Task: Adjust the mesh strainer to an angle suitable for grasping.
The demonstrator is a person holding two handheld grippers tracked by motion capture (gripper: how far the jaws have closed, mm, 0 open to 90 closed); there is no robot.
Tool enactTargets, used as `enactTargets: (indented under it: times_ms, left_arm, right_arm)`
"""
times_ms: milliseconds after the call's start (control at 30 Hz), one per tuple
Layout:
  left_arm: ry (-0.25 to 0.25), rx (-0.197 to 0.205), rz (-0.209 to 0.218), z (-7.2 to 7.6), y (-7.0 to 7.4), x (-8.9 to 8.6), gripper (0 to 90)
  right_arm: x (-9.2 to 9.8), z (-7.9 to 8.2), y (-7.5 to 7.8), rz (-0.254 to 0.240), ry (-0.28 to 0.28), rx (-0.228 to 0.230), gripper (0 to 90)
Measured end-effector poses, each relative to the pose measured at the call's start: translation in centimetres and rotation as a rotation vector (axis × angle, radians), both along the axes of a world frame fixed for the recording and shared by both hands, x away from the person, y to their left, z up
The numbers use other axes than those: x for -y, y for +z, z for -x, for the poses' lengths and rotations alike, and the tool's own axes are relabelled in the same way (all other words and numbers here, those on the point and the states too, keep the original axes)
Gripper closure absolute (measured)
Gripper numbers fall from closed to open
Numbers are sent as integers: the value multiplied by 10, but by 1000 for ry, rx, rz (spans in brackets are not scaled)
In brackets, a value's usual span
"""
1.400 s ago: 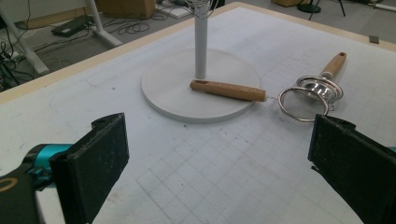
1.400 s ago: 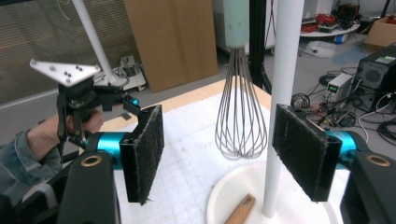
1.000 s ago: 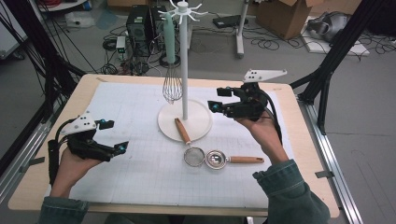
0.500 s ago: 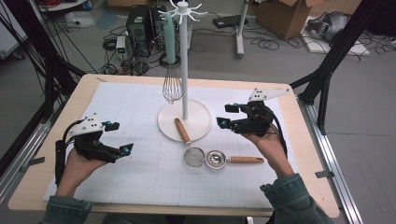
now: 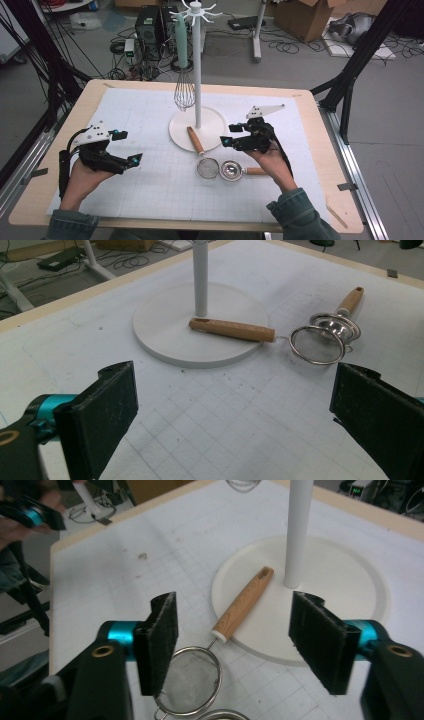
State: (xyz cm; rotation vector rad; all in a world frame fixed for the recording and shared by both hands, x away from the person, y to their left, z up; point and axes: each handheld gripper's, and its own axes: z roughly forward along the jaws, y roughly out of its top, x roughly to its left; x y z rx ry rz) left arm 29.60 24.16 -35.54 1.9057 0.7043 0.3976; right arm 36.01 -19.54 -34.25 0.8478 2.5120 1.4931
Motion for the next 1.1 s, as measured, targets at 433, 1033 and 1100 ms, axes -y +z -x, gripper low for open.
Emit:
enactTargets:
  times_ms: [433, 1033, 1100]
  left_arm:
    - [11, 3, 4, 0, 1, -5, 58]
    - [19, 6, 13, 0, 1, -9, 58]
    - [16, 5, 13, 0, 1, -9, 58]
  right_arm:
    - [-34, -23, -25, 59, 15, -47, 836]
    - [-73, -58, -68, 115, -1, -128, 891]
    - [-76, -60, -72, 120, -6, -142, 892]
